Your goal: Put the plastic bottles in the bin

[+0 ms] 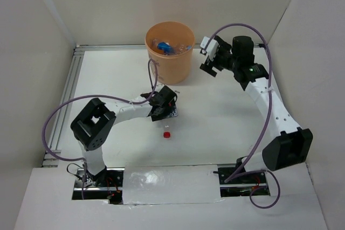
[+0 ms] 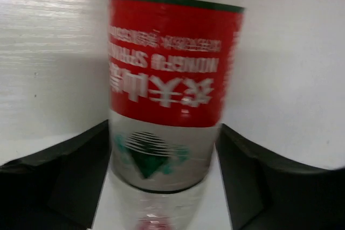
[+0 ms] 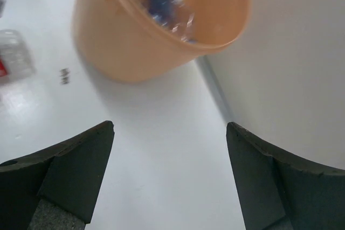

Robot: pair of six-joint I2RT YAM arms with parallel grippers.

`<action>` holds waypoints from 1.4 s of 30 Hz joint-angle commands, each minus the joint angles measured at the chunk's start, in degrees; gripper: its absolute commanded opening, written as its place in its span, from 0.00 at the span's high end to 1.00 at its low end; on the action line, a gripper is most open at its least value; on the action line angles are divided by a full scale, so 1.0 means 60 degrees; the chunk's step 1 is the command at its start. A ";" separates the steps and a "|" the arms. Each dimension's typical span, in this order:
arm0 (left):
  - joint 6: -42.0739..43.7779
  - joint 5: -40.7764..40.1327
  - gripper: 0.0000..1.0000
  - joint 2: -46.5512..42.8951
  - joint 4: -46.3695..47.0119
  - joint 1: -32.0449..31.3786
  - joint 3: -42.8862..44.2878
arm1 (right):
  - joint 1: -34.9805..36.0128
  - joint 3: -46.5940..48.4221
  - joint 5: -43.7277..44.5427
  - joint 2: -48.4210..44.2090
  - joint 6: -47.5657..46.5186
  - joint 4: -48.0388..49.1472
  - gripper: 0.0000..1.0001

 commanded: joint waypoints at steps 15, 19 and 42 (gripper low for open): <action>0.4086 -0.1126 0.81 -0.4239 0.1851 -0.1099 0.1371 | -0.1499 -0.5984 -0.3367 -0.2171 0.1863 -0.0838 0.55; 0.4834 -0.1433 0.81 -0.3552 0.2788 -0.0557 0.3260 | -0.1587 -0.6409 -0.3352 -0.1995 0.1981 -0.0838 0.30; 0.5817 -0.1688 0.00 0.2107 0.3507 0.1861 0.9083 | -0.2246 -0.6792 -0.3556 -0.3079 0.1980 -0.1175 0.00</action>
